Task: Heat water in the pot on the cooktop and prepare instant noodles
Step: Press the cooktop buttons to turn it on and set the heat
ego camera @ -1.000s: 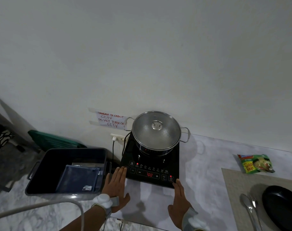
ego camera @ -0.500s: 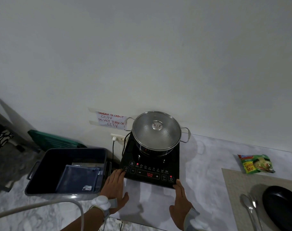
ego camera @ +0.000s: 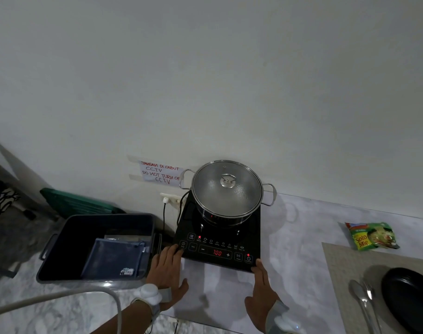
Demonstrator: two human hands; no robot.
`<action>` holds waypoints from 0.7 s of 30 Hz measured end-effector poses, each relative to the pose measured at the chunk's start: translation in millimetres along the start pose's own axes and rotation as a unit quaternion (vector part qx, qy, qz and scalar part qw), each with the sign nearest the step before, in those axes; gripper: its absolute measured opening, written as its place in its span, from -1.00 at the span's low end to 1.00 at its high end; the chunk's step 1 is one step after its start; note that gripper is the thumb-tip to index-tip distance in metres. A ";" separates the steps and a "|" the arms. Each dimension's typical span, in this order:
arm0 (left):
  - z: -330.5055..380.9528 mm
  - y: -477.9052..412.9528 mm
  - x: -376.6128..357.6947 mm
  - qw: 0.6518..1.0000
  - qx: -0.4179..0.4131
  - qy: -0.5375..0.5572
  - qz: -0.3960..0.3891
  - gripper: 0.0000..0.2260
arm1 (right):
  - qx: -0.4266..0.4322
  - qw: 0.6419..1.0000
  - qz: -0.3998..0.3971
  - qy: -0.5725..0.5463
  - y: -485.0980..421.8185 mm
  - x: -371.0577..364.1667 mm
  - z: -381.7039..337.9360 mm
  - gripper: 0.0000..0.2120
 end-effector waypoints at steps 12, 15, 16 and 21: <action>7.8 11.9 22.2 1.000 0.000 -0.008 0.024 -0.30 | 0.000 1.000 -0.003 -0.007 -6.3 -3.3 5.4 -0.32; 10.2 9.5 25.4 1.000 0.007 -0.008 0.026 -0.27 | -0.002 1.000 -0.004 -0.018 -7.5 -3.7 6.7 -0.32; 10.9 8.6 26.0 1.000 0.008 -0.011 0.026 -0.25 | -0.002 1.000 -0.001 -0.019 -7.2 -3.4 6.3 -0.32; 10.2 5.1 26.0 0.999 0.010 -0.034 0.024 -0.18 | -0.004 1.000 0.000 -0.014 -5.3 -1.6 3.0 -0.34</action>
Point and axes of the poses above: each hand's wrist, its own y-axis away from the middle knuckle, its own x-axis out of the back of the hand, z = x × y, the point moved 5 cm from there along -y, towards the middle knuckle, and after that the axes turned 8 degrees about -z, right-handed, at the moved point
